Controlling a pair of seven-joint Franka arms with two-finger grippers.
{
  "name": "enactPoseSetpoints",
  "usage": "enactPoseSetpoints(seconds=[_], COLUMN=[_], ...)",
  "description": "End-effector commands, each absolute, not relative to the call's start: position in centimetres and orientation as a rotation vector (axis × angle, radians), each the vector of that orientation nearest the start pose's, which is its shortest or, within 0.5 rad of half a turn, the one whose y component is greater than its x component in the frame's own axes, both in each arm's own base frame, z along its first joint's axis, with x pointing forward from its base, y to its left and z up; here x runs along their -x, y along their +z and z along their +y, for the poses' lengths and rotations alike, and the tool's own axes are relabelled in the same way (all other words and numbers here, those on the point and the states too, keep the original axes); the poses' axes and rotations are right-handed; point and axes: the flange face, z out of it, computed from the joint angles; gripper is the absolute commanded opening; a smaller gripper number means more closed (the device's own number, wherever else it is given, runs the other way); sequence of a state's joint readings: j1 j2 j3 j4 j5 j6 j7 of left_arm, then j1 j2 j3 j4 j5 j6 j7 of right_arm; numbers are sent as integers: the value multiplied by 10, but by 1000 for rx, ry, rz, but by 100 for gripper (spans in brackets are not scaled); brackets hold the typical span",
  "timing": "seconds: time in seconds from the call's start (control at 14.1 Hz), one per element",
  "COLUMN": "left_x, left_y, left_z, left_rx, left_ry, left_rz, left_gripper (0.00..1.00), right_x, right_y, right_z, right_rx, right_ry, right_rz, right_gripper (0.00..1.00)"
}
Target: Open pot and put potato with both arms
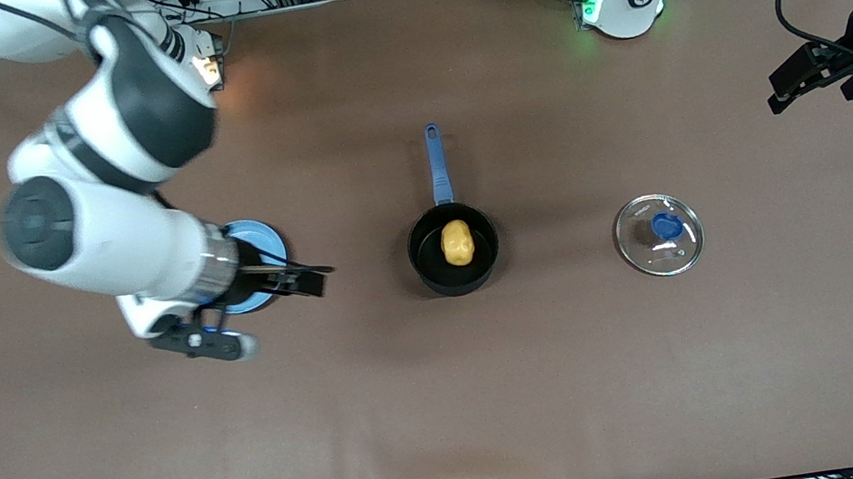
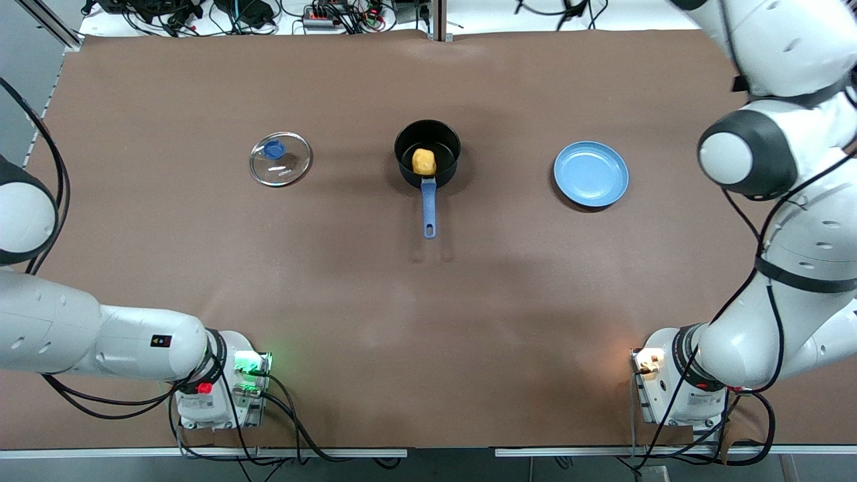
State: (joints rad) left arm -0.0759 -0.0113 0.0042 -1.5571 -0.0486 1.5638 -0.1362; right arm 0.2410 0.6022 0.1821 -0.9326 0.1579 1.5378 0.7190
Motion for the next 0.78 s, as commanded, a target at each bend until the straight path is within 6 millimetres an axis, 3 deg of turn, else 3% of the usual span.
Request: enactPoseSetpoints(seconds=[0.0, 0.14, 0.35, 0.5, 0.71], left_x=[-543, -543, -541, -544, -545], left_y=[642, 642, 645, 641, 640], left_z=[-38, -38, -35, -20, -18], left_rx=[3216, 3213, 3211, 3233, 3252], left_ry=[-15, -16, -28, -17, -41], left_rz=[-71, -73, -98, -152, -163], left_gripper=[100, 100, 100, 100, 100], right_x=[-656, -651, -646, -632, -602], right_y=[567, 591, 610, 623, 641], right_z=[224, 188, 150, 146, 134], right_rx=[2867, 2917, 3015, 3093, 3148], right_ry=[239, 199, 135, 95, 78], right_rz=[482, 397, 319, 317, 292], right_gripper=[100, 100, 100, 100, 100])
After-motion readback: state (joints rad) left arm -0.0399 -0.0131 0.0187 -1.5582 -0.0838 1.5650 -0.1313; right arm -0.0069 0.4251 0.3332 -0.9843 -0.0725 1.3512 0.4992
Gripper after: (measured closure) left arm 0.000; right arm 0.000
